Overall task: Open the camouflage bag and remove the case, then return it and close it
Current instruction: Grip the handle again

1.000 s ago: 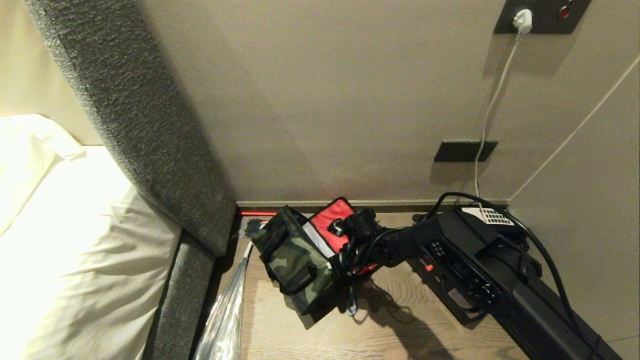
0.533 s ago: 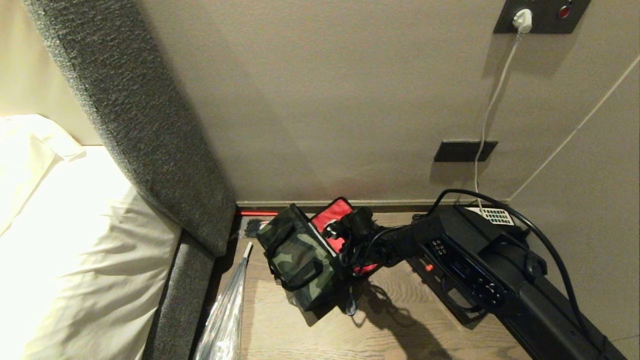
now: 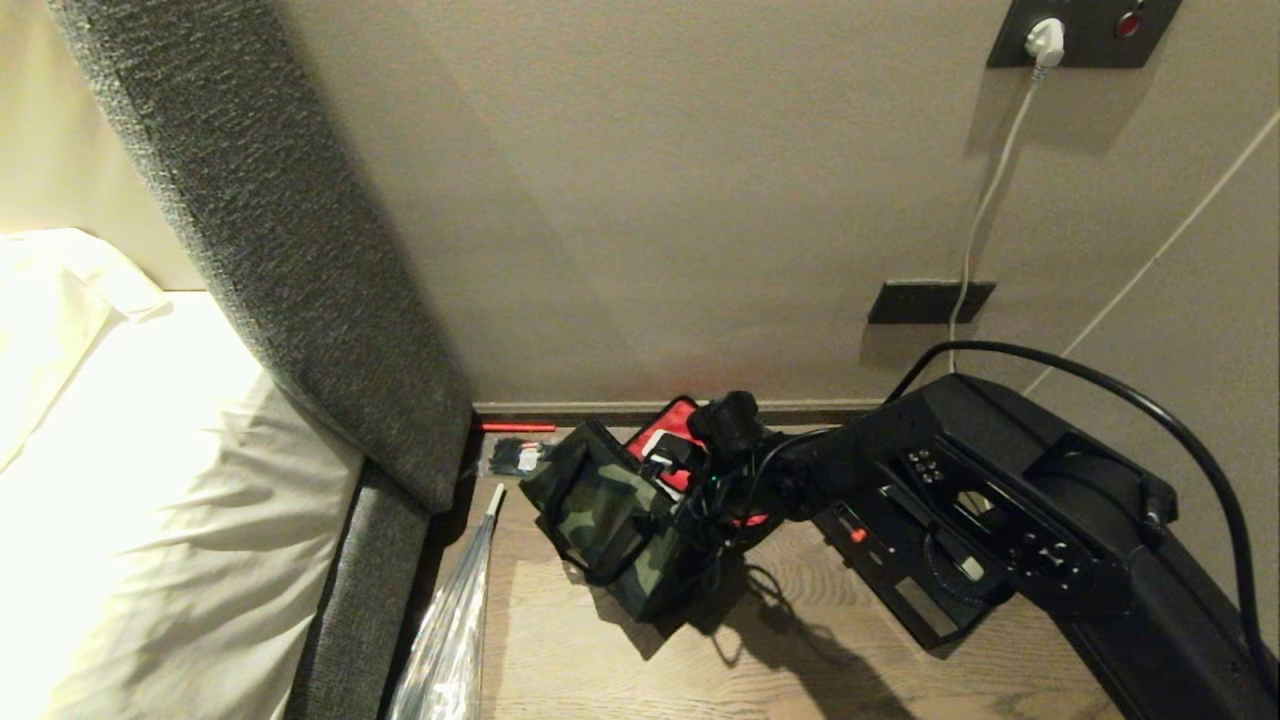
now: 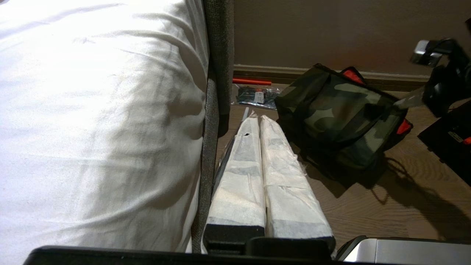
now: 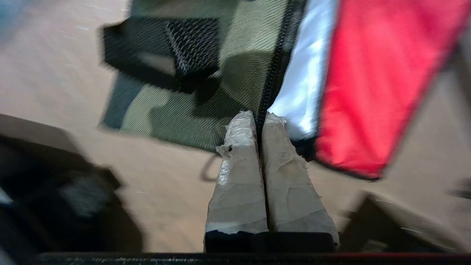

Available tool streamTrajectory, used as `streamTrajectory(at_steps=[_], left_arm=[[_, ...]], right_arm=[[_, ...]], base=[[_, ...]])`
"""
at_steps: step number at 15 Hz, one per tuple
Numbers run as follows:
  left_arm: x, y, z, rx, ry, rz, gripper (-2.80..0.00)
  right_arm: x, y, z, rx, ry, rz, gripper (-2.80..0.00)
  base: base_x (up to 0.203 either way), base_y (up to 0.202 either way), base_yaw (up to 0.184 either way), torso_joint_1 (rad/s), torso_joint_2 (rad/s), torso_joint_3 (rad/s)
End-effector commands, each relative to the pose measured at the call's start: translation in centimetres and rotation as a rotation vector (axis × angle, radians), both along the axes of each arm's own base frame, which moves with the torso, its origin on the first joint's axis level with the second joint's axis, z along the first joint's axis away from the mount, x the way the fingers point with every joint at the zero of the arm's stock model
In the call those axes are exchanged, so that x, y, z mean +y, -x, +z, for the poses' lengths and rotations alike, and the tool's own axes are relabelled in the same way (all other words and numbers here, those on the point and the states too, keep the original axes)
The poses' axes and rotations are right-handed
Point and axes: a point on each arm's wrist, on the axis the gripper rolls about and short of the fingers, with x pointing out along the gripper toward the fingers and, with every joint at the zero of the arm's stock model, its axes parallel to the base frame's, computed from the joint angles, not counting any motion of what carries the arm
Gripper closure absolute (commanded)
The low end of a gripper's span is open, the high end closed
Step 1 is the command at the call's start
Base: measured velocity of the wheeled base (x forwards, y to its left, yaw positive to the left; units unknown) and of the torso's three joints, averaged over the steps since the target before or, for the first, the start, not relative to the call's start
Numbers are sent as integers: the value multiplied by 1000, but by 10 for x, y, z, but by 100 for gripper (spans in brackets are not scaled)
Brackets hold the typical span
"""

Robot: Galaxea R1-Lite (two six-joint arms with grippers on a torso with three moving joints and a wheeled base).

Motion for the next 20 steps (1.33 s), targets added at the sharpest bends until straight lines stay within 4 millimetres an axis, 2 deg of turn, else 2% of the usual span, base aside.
streamTrajectory(at_steps=[1, 4, 7, 9, 11, 14, 17, 20], left_arm=[[0, 0, 0, 3, 1, 1, 0], [0, 0, 0, 3, 1, 1, 0], [0, 0, 0, 3, -1, 1, 0], [0, 0, 0, 3, 1, 1, 0], [0, 0, 0, 3, 1, 1, 0], [0, 0, 0, 3, 1, 1, 0], [0, 0, 0, 3, 1, 1, 0], [0, 0, 0, 3, -1, 1, 0]], right_arm=[[-23, -14, 35, -107, 24, 17, 0], [-60, -37, 60, -231, 112, 67, 0], [-67, -34, 69, -249, 83, 198, 0], [-65, -23, 57, -193, 93, 219, 0], [-54, -6, 34, -90, 88, 229, 0], [-49, 14, -6, 71, 54, 178, 0], [-35, 13, -18, 79, -85, 65, 0], [-12, 20, -28, 12, -166, 83, 0]], base=[[0, 0, 0, 0, 0, 0], [0, 0, 0, 0, 0, 0], [0, 0, 0, 0, 0, 0], [0, 0, 0, 0, 0, 0], [0, 0, 0, 0, 0, 0], [0, 0, 0, 0, 0, 0], [0, 0, 0, 0, 0, 0], [0, 0, 0, 0, 0, 0]])
